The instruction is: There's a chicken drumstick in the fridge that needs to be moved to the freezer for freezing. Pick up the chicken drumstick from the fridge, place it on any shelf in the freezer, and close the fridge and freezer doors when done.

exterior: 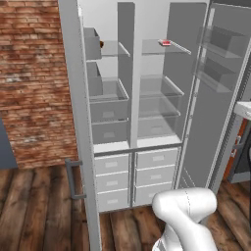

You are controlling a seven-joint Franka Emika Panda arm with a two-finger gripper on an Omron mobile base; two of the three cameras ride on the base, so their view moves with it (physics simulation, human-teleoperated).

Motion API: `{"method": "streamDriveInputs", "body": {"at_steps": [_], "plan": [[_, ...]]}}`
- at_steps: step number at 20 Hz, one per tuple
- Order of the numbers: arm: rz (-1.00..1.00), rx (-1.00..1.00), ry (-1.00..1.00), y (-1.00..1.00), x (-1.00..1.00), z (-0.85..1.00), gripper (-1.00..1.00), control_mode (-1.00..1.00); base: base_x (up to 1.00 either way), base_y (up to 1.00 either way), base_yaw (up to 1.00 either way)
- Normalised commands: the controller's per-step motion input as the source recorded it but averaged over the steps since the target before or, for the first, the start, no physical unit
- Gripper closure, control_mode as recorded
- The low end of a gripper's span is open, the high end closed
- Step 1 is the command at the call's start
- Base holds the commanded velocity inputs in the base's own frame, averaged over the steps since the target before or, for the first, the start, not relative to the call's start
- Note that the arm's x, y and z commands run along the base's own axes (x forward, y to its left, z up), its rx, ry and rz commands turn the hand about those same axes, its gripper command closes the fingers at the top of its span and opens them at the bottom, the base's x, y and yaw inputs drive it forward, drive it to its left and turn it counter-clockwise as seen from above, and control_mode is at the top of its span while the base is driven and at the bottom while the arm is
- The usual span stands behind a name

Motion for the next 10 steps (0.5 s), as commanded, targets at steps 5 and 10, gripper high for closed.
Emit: {"method": "streamDriveInputs", "body": {"at_steps": [5, 10], "plan": [[0.15, 0.09, -0.11, -0.81, 0.21, -0.07, -1.00, -1.00, 0.00, 0.00, 0.00], [0.18, 0.06, -0.06, -0.73, 0.27, -0.14, -1.00, -1.00, 0.00, 0.00, 0.00]]}}
